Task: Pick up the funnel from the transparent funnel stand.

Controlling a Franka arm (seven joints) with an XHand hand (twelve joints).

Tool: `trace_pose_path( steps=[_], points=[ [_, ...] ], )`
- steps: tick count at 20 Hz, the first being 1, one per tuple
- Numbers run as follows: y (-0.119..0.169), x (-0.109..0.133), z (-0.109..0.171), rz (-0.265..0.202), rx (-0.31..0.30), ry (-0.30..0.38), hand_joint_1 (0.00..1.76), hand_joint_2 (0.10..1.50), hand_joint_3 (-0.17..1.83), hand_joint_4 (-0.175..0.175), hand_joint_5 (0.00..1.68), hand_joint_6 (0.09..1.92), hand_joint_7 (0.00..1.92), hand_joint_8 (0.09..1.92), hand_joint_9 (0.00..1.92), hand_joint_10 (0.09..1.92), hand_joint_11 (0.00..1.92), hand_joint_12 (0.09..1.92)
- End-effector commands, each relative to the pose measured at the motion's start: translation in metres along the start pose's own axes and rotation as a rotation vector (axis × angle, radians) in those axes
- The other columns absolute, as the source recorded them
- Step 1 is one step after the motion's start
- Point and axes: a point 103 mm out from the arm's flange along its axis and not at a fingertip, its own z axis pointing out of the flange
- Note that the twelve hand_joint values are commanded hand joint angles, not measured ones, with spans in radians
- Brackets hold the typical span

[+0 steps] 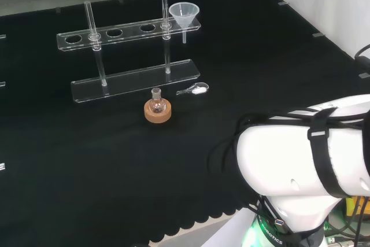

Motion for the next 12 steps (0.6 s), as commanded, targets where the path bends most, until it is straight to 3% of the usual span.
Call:
trace_pose_path(
  steps=[1,6,8,9,12],
  points=[
    [0.000,-0.001,0.000,0.000,-0.009,-0.004,0.00,1.14,0.57,0.007,0.12,0.19,0.02,0.54,0.15,0.66,0.19,1.26],
    [0.001,0.000,0.000,0.000,-0.007,-0.006,0.00,1.20,0.44,0.007,0.17,0.09,0.01,0.55,0.15,0.66,0.16,1.33],
    [0.002,-0.004,0.001,0.050,-0.004,0.028,0.00,1.20,0.43,0.007,0.17,0.09,0.01,0.55,0.15,0.66,0.16,1.33],
    [0.003,-0.008,0.002,0.019,-0.006,0.044,0.00,1.20,0.43,0.007,0.17,0.09,0.01,0.55,0.15,0.66,0.16,1.33],
    [0.008,-0.012,0.008,-0.008,-0.003,0.036,0.00,1.21,0.43,0.007,0.17,0.09,0.01,0.55,0.15,0.66,0.16,1.33]
  ],
)
